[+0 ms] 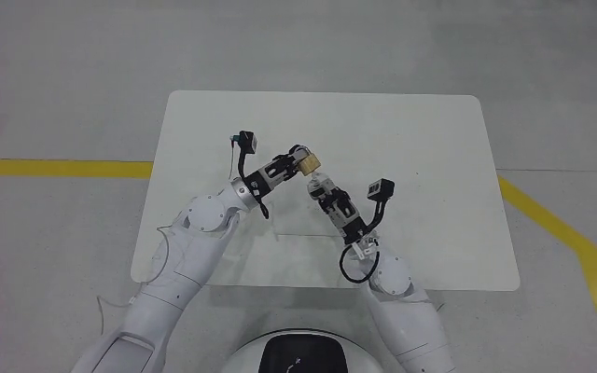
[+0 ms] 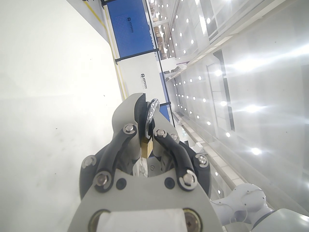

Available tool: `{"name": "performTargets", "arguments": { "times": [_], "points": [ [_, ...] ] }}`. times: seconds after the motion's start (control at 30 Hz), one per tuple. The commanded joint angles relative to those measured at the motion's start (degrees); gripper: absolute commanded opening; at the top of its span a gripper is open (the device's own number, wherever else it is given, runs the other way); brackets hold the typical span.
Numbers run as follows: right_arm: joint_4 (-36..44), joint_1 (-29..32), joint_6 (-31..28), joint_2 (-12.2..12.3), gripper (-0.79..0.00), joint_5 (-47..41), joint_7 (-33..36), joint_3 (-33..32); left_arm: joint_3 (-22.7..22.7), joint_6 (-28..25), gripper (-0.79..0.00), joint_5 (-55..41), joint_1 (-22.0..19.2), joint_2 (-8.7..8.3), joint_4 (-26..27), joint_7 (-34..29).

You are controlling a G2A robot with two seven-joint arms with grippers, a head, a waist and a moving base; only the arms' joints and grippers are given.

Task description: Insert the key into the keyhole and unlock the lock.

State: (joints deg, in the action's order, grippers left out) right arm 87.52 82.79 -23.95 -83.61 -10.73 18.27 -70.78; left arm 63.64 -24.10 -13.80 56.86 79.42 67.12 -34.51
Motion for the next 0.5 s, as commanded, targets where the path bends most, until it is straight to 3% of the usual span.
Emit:
{"name": "performTargets", "arguments": {
  "times": [0.0, 0.1, 0.33, 0.47],
  "points": [
    [0.12, 0.10, 0.02, 0.02, -0.616, 0.26, -0.40, 0.21, 0.01, 0.10, -0.785, 0.21, 0.08, -0.02, 0.21, 0.12],
    [0.28, 0.19, -0.10, 0.06, -0.785, 0.61, -0.94, 0.42, -0.05, 0.21, -0.785, 0.78, 0.16, -0.07, 0.49, 0.11],
    [0.20, 0.21, 0.44, 0.08, -0.785, 0.93, -2.14, 1.12, 0.00, 0.19, -0.785, 1.92, 0.46, -0.24, 1.29, -0.24],
    [0.22, 0.27, 1.47, 0.07, -0.785, -3.68, -0.53, 1.32, 0.01, -0.39, -0.785, 2.22, 0.79, -0.30, 1.82, -0.17]
  ]
}}
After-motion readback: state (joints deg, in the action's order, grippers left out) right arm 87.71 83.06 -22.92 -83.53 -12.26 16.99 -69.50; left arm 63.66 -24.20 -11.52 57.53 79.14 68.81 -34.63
